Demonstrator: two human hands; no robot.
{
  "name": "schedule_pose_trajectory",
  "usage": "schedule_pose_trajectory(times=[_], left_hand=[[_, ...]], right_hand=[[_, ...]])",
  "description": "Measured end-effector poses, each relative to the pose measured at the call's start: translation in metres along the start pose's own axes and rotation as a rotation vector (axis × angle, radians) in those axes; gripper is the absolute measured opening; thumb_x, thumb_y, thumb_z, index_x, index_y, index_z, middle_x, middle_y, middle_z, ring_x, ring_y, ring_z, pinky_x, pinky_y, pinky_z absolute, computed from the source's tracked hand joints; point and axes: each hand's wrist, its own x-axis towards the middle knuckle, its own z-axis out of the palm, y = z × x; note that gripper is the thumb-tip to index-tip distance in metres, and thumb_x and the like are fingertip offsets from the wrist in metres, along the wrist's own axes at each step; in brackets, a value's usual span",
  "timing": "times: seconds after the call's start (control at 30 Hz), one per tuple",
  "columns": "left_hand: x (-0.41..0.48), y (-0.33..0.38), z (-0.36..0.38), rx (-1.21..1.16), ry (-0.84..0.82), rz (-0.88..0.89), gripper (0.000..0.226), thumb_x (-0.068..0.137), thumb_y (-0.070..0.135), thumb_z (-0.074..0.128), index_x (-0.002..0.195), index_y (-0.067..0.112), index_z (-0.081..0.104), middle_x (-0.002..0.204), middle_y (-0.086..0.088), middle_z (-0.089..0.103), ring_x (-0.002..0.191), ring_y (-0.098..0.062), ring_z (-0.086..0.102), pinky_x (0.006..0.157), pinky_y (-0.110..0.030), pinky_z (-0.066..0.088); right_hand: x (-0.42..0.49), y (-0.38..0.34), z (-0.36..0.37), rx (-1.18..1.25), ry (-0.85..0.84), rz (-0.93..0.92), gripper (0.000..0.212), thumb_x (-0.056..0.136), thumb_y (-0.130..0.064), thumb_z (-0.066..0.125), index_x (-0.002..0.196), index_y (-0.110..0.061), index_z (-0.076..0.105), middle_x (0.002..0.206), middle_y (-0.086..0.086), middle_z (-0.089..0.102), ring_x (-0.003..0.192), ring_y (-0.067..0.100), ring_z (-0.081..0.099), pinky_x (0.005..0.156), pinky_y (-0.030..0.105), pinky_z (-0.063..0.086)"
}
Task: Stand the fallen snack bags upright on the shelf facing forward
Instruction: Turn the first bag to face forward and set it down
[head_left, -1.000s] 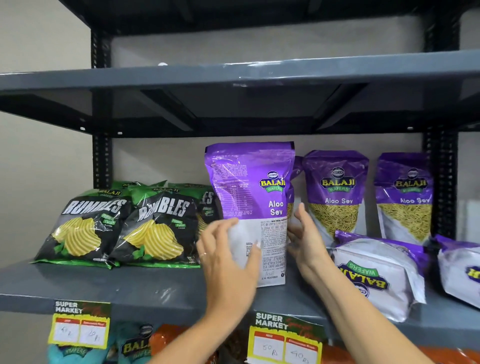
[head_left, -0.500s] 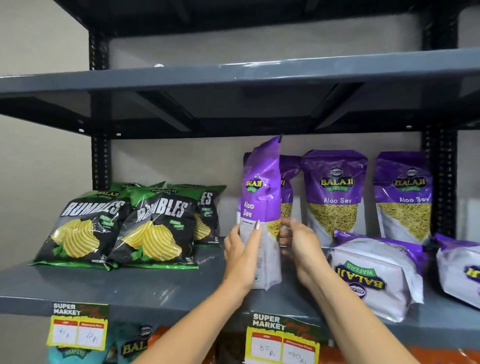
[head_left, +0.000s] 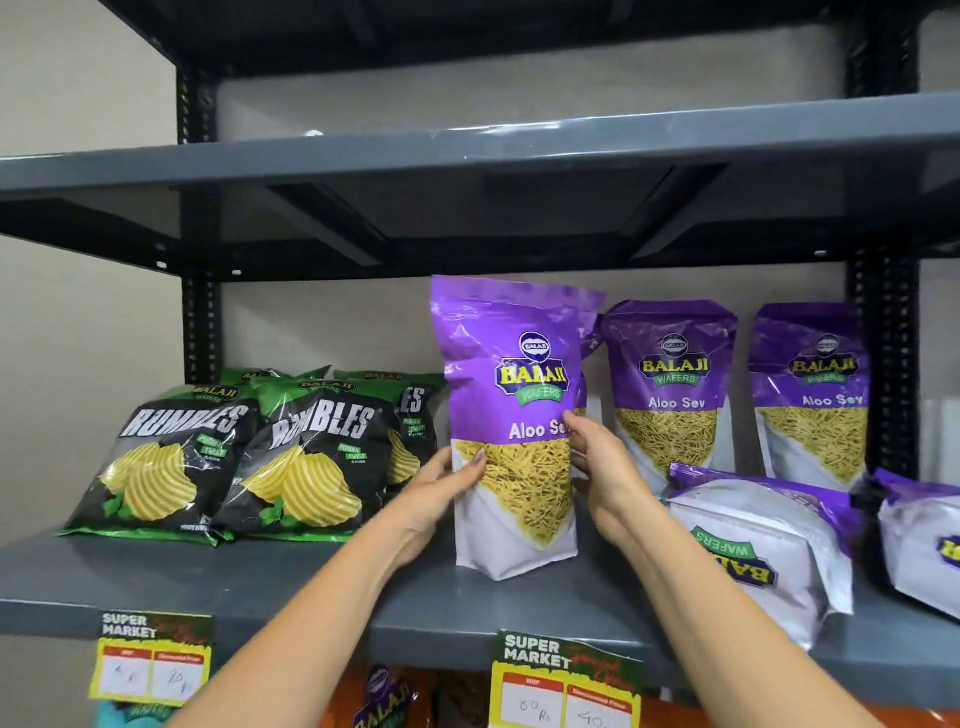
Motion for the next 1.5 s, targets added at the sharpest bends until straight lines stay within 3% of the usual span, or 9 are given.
schedule_pose_trajectory(times=[0.13, 0.3, 0.53, 0.63, 0.7, 0.83, 1.13, 1.33, 1.5], left_hand=[[0.002, 0.0, -0.017, -0.104, -0.096, -0.115, 0.025, 0.096, 0.028, 0.047, 0.116, 0.023, 0.062, 0.102, 0.006, 0.076, 0.093, -0.01, 0.07, 0.082, -0.029, 0.053], [0.001, -0.002, -0.02, -0.137, -0.137, -0.168, 0.04, 0.099, 0.037, 0.039, 0.135, 0.027, 0.05, 0.136, -0.003, 0.061, 0.119, -0.021, 0.059, 0.091, -0.036, 0.05], [0.001, 0.0, -0.018, -0.13, -0.197, -0.175, 0.063, 0.089, 0.056, 0.045, 0.143, 0.024, 0.042, 0.142, -0.002, 0.056, 0.129, -0.021, 0.052, 0.109, -0.04, 0.04], [0.001, -0.001, -0.019, -0.125, -0.184, -0.074, 0.117, 0.047, 0.062, 0.082, 0.147, 0.03, 0.029, 0.145, 0.002, 0.052, 0.133, -0.019, 0.049, 0.115, -0.044, 0.033], [-0.003, -0.003, -0.018, -0.053, -0.192, -0.005, 0.118, 0.041, 0.05, 0.091, 0.142, 0.029, 0.034, 0.138, 0.0, 0.059, 0.126, -0.019, 0.056, 0.11, -0.04, 0.041], [-0.005, -0.009, -0.017, 0.059, -0.14, 0.027, 0.09, 0.054, 0.024, 0.087, 0.134, 0.017, 0.048, 0.118, -0.002, 0.072, 0.109, -0.015, 0.068, 0.089, -0.027, 0.056], [-0.037, -0.003, -0.031, 0.147, -0.157, 0.053, 0.086, 0.044, 0.05, 0.091, 0.12, 0.035, 0.053, 0.114, 0.015, 0.073, 0.109, -0.005, 0.067, 0.088, -0.02, 0.054], [-0.065, 0.004, -0.041, 0.186, -0.161, 0.065, 0.094, 0.046, 0.057, 0.087, 0.128, 0.038, 0.046, 0.121, 0.015, 0.069, 0.114, -0.004, 0.064, 0.084, -0.013, 0.053], [-0.088, 0.027, -0.017, 0.376, 0.118, 0.18, 0.132, 0.041, 0.077, 0.076, 0.15, 0.031, 0.017, 0.153, 0.005, 0.036, 0.14, -0.014, 0.038, 0.115, -0.034, 0.029]], right_hand=[[-0.002, 0.005, -0.002, -0.036, 0.008, -0.043, 0.018, 0.082, -0.021, 0.073, 0.091, -0.021, 0.057, 0.063, -0.01, 0.066, 0.038, -0.006, 0.056, 0.036, 0.01, 0.037], [-0.007, 0.005, 0.001, 0.028, 0.022, -0.104, 0.031, 0.079, -0.009, 0.075, 0.099, -0.022, 0.056, 0.083, 0.009, 0.068, 0.046, 0.0, 0.064, 0.041, 0.011, 0.043], [-0.015, 0.005, 0.0, -0.058, -0.073, -0.021, 0.051, 0.083, -0.023, 0.072, 0.131, -0.018, 0.054, 0.07, -0.014, 0.075, 0.05, -0.008, 0.065, 0.039, 0.007, 0.042], [-0.022, 0.013, -0.002, -0.16, -0.164, -0.01, 0.093, 0.062, -0.048, 0.08, 0.143, -0.021, 0.043, 0.106, -0.011, 0.076, 0.085, -0.003, 0.072, 0.061, 0.009, 0.051], [-0.027, 0.019, -0.004, -0.208, -0.174, -0.017, 0.122, 0.044, -0.05, 0.086, 0.149, -0.022, 0.031, 0.126, -0.002, 0.068, 0.105, 0.009, 0.069, 0.087, 0.021, 0.053], [-0.03, 0.027, -0.008, -0.219, -0.218, -0.002, 0.095, 0.048, -0.029, 0.088, 0.134, -0.012, 0.05, 0.101, -0.004, 0.077, 0.086, 0.006, 0.075, 0.068, 0.016, 0.056], [-0.054, 0.03, -0.003, -0.296, -0.239, -0.022, 0.069, 0.044, -0.046, 0.087, 0.101, -0.039, 0.05, 0.096, -0.02, 0.07, 0.076, -0.009, 0.071, 0.058, 0.006, 0.05], [-0.07, 0.032, 0.002, -0.322, -0.273, -0.051, 0.09, 0.037, -0.058, 0.089, 0.116, -0.038, 0.05, 0.099, -0.017, 0.076, 0.092, 0.001, 0.073, 0.071, 0.014, 0.055], [-0.095, 0.009, 0.003, -0.526, -0.23, -0.084, 0.127, 0.04, -0.075, 0.071, 0.148, -0.032, 0.023, 0.129, -0.017, 0.054, 0.116, 0.003, 0.057, 0.094, 0.017, 0.044]])
